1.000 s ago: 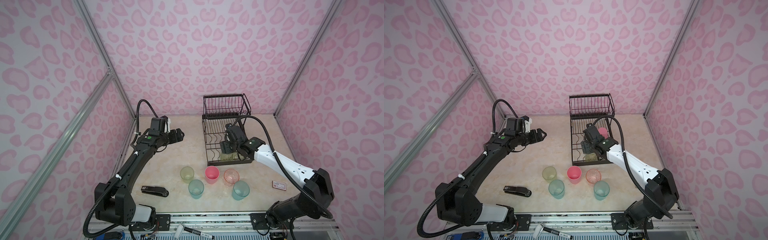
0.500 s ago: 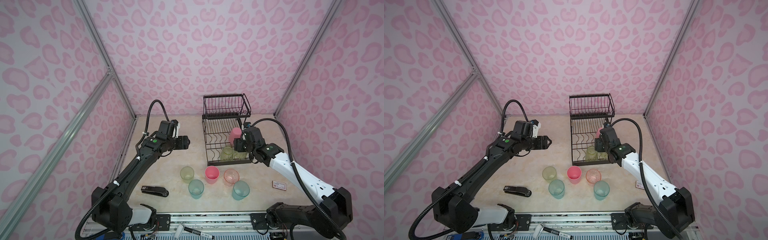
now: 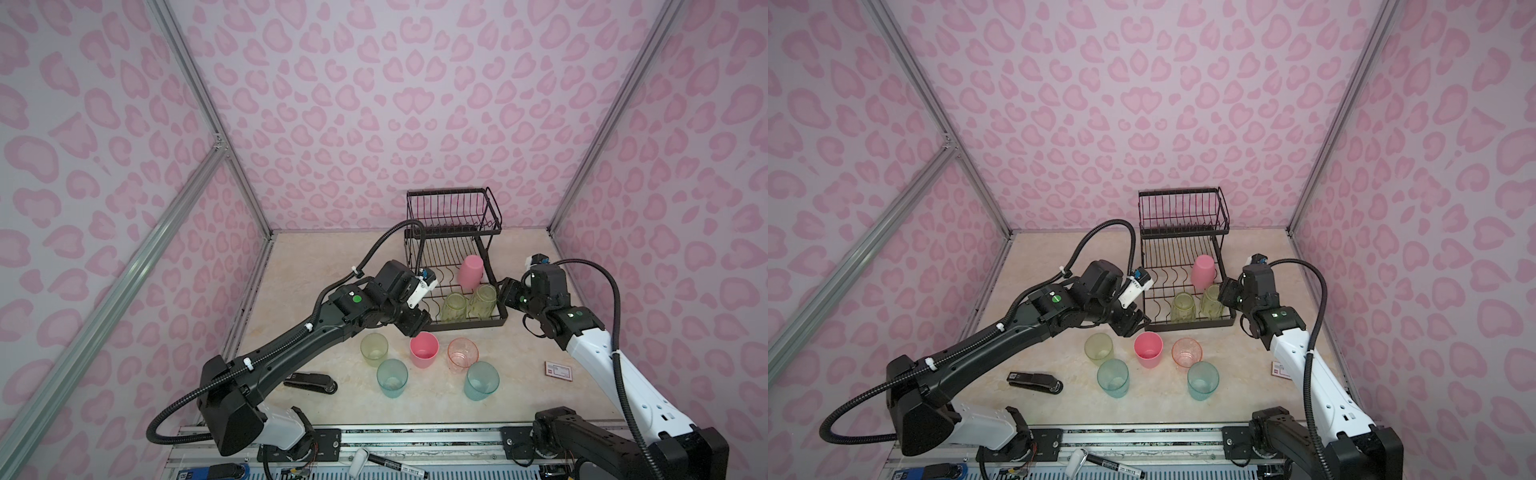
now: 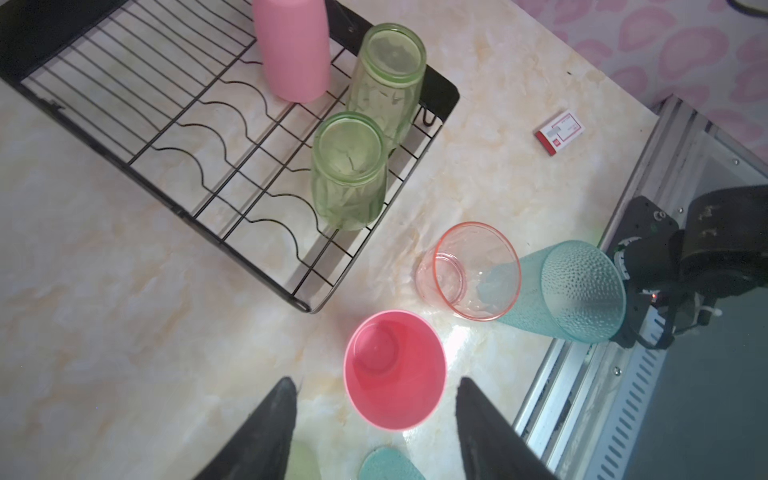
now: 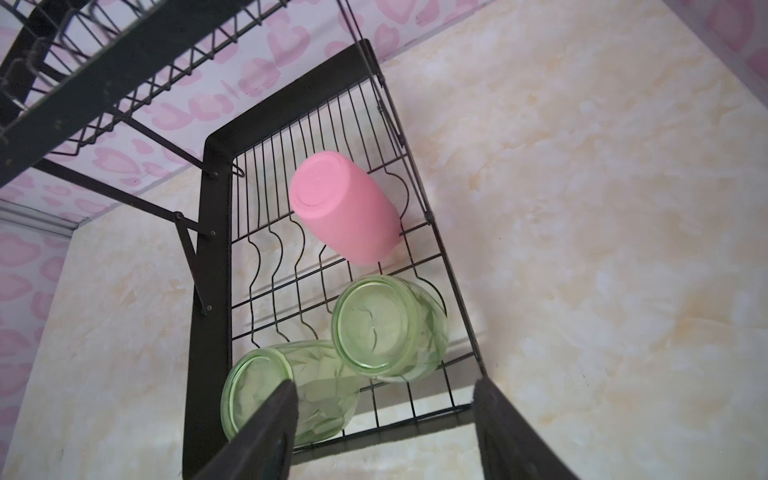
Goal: Load the cups into the dish rack
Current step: 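Reach the left gripper to the clear pink cup on the table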
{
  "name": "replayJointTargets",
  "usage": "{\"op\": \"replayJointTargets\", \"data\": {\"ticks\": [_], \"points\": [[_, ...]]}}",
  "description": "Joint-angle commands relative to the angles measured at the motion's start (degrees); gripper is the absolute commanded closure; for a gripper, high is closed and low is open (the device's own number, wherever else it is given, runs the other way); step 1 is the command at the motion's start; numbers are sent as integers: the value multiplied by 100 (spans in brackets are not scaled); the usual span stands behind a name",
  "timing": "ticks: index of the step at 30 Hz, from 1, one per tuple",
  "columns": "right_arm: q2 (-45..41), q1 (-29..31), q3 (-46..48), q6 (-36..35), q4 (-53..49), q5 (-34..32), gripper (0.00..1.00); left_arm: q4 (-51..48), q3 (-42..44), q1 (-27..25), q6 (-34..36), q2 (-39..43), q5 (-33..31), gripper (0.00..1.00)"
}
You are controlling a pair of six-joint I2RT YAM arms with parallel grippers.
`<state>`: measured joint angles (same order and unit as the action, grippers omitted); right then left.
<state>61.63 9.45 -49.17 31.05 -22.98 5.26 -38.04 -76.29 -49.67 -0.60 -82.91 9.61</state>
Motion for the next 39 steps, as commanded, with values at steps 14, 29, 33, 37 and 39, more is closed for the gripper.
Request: {"op": "replayJointTargets", "data": {"ticks": [14, 29, 33, 37, 39], "points": [[-192, -337, 498, 200, 442, 580, 37, -655, -1297, -819, 895, -1717, -201, 45], [-28, -379, 645, 215, 732, 691, 38, -908, -1975, -975, 755, -2785, -636, 54], [7, -378, 641, 192, 751, 725, 38, -896, -2023, -982, 720, -2937, -660, 54], [-21, -382, 671, 163, 791, 747, 38, -916, -2090, -977, 702, -3076, -626, 56], [-43, -378, 682, 159, 795, 723, 38, -910, -2100, -982, 697, -3105, -581, 58]]}}
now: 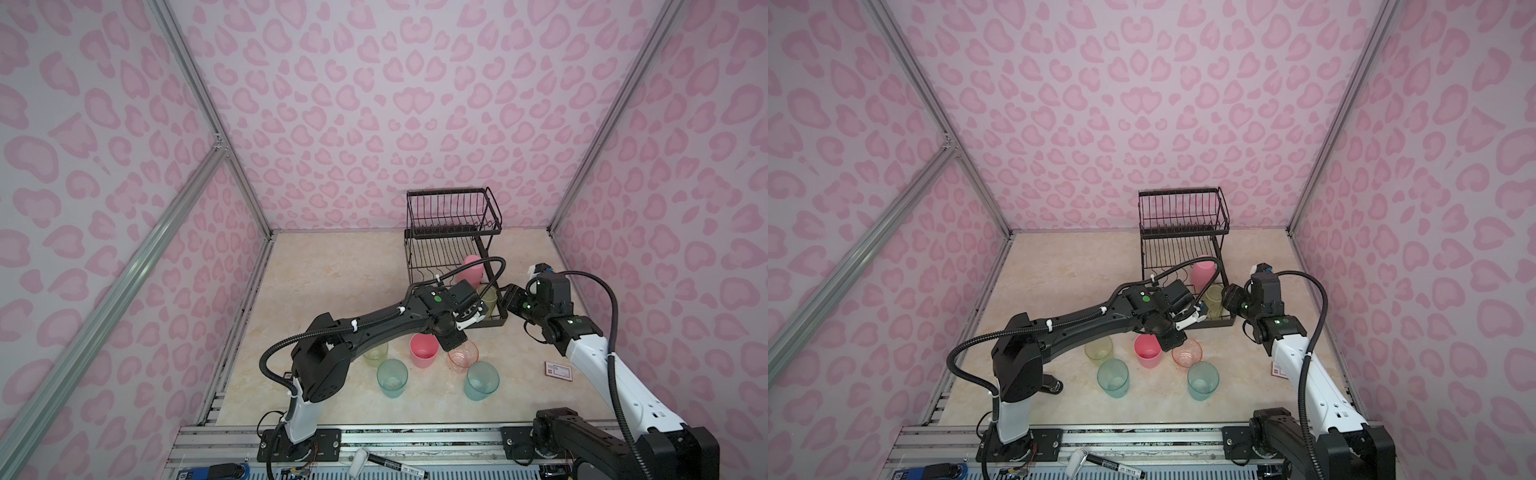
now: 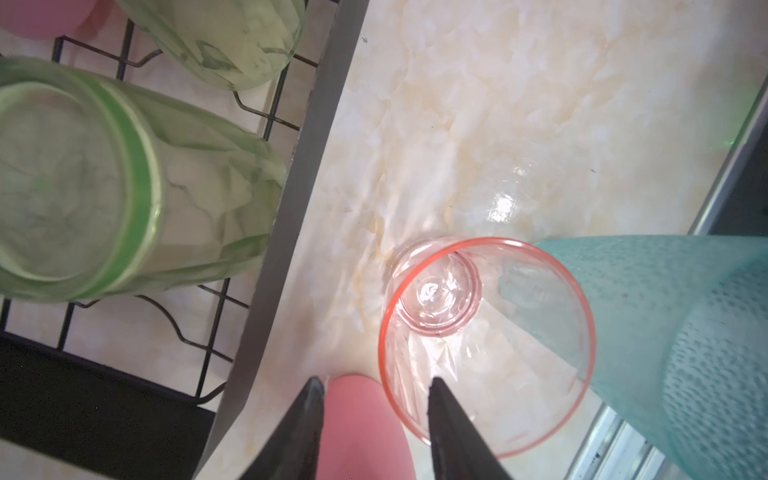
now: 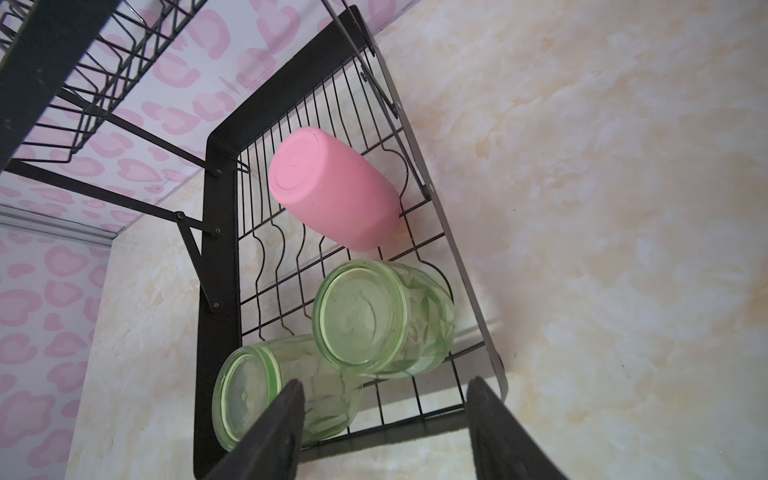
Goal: Load the cups into the dish rack
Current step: 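Reach the left gripper to the clear pink cup on the table, then grasp the clear pink cup with the left gripper and lift it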
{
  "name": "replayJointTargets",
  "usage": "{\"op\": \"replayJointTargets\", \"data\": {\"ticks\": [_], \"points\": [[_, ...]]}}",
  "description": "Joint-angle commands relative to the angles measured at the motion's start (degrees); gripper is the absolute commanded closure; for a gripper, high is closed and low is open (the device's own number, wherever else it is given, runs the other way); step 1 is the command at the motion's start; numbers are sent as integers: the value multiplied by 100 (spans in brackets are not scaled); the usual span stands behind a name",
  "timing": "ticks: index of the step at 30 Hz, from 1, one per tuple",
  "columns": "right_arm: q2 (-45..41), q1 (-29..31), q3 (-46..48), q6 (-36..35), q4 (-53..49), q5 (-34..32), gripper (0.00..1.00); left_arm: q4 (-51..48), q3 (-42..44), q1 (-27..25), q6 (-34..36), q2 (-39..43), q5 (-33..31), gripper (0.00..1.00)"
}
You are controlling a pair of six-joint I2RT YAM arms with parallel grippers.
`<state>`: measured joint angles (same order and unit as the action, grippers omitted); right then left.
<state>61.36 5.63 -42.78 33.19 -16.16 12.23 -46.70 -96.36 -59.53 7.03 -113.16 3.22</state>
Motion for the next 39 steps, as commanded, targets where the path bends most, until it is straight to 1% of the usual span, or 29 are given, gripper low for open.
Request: {"op": "replayJointTargets", "data": {"ticks": [1, 5, 7, 8, 14, 18, 25, 27, 30, 39], "points": [[-19, 0, 46, -54, 113, 18, 38, -37, -101, 19, -70, -94, 89, 59], [-19, 5, 92, -51, 122, 9, 38, -7, -98, 3, -106, -151, 220, 63], [-34, 5, 112, -49, 139, -2, 38, -10, -96, 10, -129, -200, 247, 63], [-45, 8, 119, -59, 134, -11, 38, -10, -94, 6, -131, -215, 249, 67], [-152, 1, 190, -76, 149, -97, 38, -6, -118, 5, -131, -296, 283, 73], [-211, 0, 217, -85, 131, -107, 38, -6, -179, 10, -123, -385, 266, 74], [-373, 5, 216, -110, 113, -203, 38, -10, -227, 7, -173, -461, 219, 84], [-422, 1, 209, -126, 88, -241, 38, -13, -246, 5, -193, -454, 142, 88], [-484, 4, 218, -144, 78, -293, 38, 16, -258, 16, -200, -419, 29, 92], [-617, 1, 219, -155, 69, -372, 39, -44, -430, 29, -151, -329, -203, 96]]}}
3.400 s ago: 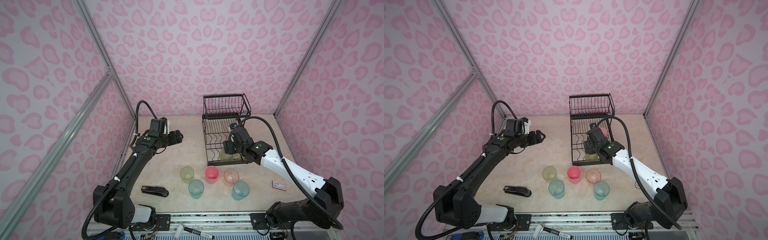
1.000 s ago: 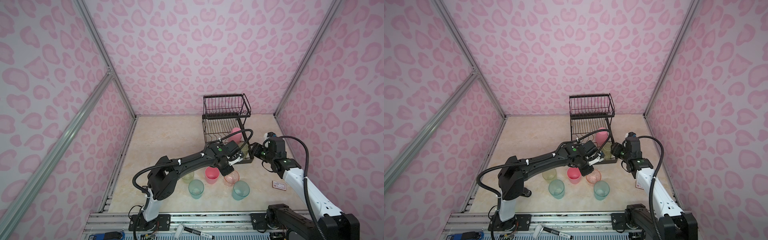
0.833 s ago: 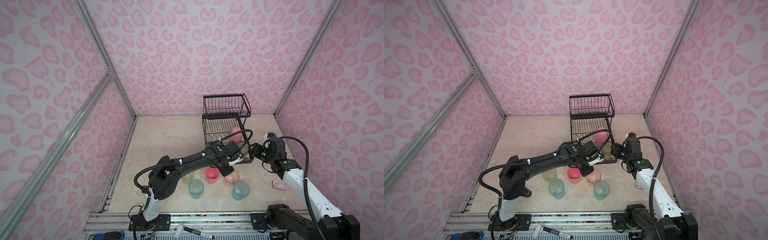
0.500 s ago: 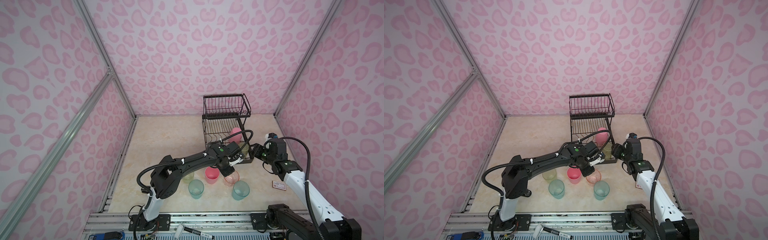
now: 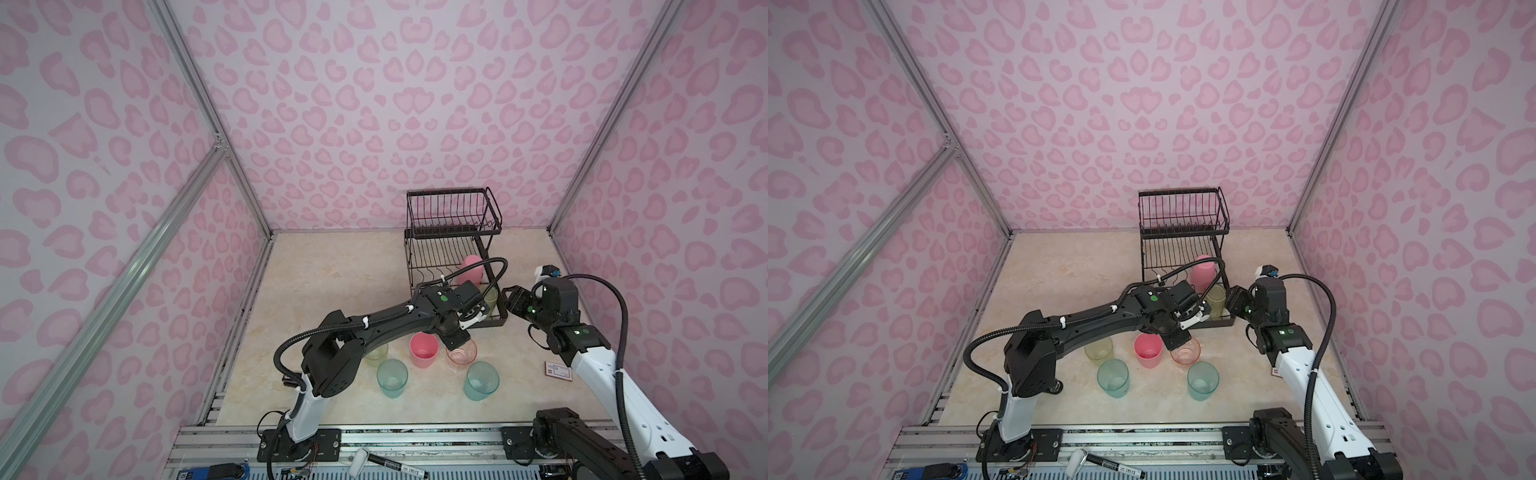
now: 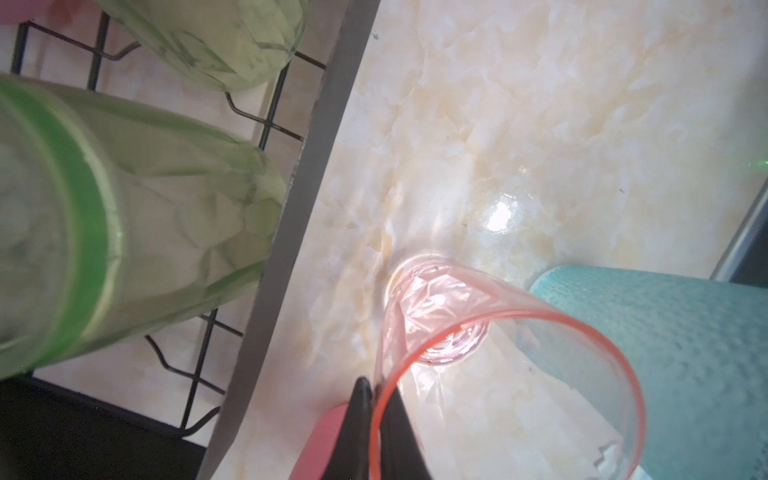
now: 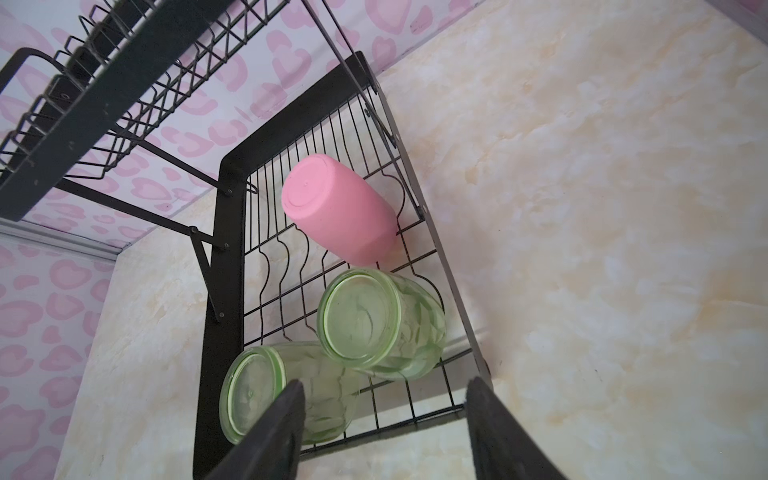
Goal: Load the cups into the dish rack
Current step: 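Grasp the clear pink cup with the left gripper and lift it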
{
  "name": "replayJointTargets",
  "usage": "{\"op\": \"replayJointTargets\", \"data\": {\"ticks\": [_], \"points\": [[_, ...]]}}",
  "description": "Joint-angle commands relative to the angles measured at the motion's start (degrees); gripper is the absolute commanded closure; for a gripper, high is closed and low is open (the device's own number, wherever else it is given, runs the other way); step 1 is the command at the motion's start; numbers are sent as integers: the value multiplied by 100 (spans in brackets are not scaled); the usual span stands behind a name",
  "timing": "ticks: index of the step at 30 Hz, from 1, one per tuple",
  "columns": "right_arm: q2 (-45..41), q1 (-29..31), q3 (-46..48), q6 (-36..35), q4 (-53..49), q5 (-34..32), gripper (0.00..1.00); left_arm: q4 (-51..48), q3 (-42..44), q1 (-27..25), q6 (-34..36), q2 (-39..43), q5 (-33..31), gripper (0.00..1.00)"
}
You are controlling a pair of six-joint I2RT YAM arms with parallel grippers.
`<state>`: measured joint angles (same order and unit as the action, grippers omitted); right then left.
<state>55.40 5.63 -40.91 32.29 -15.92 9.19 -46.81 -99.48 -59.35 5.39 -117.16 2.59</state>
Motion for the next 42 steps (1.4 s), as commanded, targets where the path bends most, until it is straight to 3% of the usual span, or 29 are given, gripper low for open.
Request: {"op": "replayJointTargets", "data": {"ticks": [1, 16, 27, 33, 42], "points": [[-34, 7, 30, -70, 45, -79, 38, -36, -131, 12, 15, 87, -152, 96], [5, 7, 13, -98, 106, -75, 39, 37, -143, 296, -15, 633, -103, 96], [168, 25, -172, -130, 203, 24, 38, 616, 189, 930, -468, 1367, 645, 96], [320, 290, -435, -217, 175, -139, 37, 1530, 868, 1571, -1112, 2116, 1426, 96], [797, 1007, -1152, -156, 241, -69, 29, 3540, 2394, 2813, -2746, 3100, 2687, 96]]}}
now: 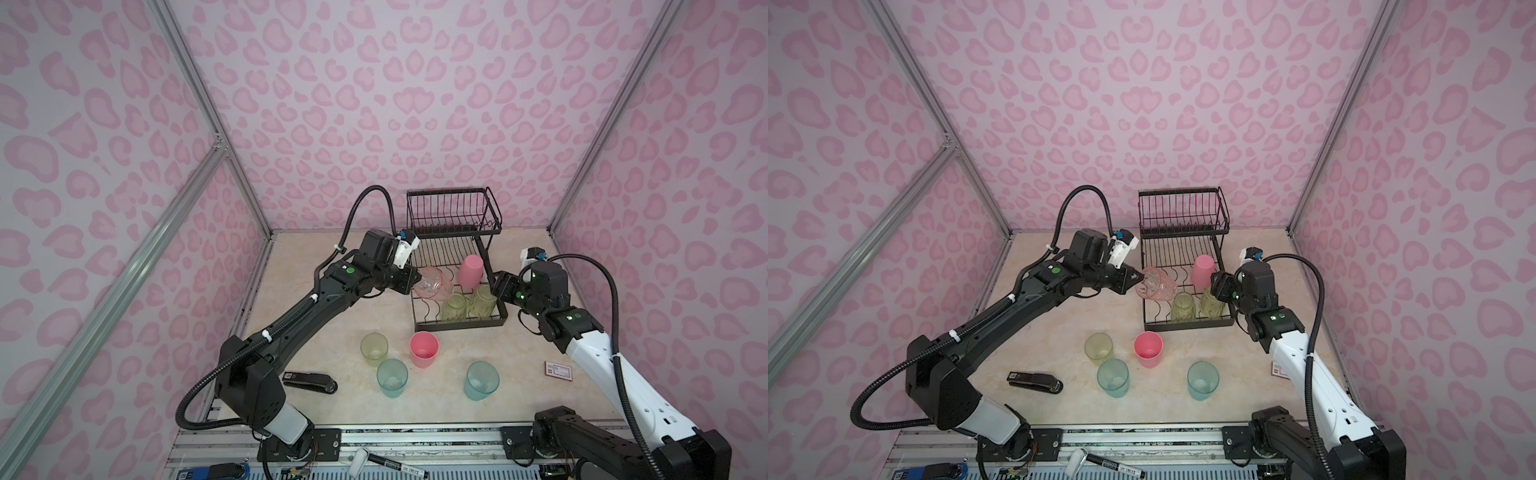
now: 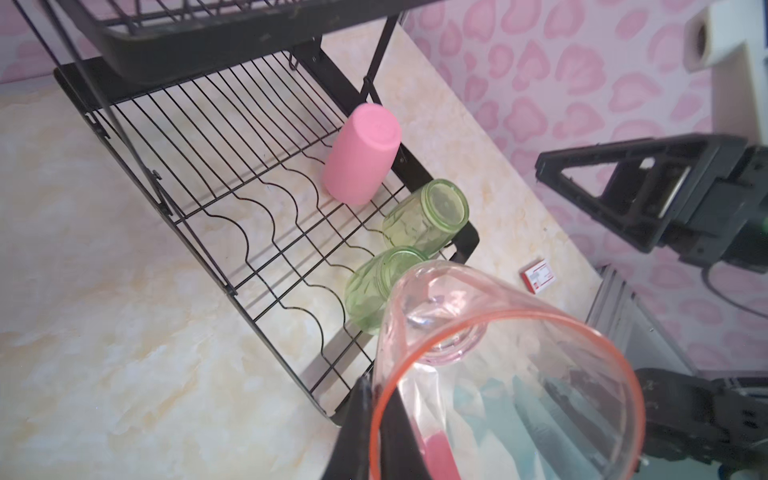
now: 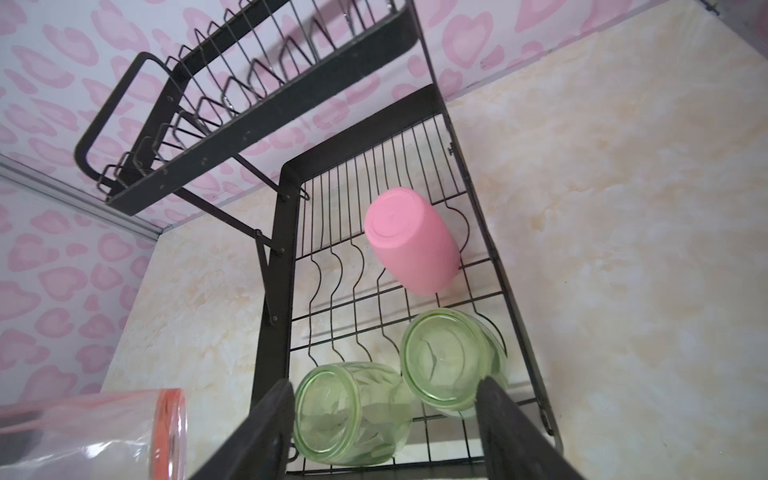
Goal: Load the cups into the dish rack
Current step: 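Grasp the clear pink cup with the left gripper and lift it, then raise the clear pink cup with the left gripper while the right reaches for it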
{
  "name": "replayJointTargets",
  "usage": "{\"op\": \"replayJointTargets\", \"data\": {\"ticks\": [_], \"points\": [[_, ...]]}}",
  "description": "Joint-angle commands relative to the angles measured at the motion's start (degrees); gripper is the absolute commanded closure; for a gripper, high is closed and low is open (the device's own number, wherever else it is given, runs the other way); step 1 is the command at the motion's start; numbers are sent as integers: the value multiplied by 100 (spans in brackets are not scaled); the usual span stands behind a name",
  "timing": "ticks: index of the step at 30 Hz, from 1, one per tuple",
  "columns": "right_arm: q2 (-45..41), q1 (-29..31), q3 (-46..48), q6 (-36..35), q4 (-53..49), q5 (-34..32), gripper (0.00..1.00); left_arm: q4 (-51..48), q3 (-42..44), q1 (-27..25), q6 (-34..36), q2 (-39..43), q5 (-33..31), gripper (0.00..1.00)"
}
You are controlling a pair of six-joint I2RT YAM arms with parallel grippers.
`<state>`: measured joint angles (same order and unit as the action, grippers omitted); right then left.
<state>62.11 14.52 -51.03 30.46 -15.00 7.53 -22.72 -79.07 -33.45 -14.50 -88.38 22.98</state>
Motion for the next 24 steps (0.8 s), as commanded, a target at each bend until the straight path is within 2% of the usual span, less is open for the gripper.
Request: {"op": "replayJointTargets", "data": {"ticks": [1, 9, 13, 19, 24], "points": [[188, 175, -212, 90, 220, 215, 27, 1413, 544, 367, -1006, 305, 819, 97], [542, 351, -349, 1010, 1642, 1528, 16, 3508, 1516, 1104, -2936, 665, 1607, 97], [742, 428, -364, 1414, 2437, 1842, 13, 4281, 1735, 1318, -3754, 563, 1929, 96], [1118, 556, -295, 1937, 3753, 2208, 9, 5145, 1937, 1558, -4734, 384, 2292, 97], [1505, 620, -412, 2280, 4513, 2402, 9, 5378, 2013, 1673, -5041, 339, 2555, 96]]}}
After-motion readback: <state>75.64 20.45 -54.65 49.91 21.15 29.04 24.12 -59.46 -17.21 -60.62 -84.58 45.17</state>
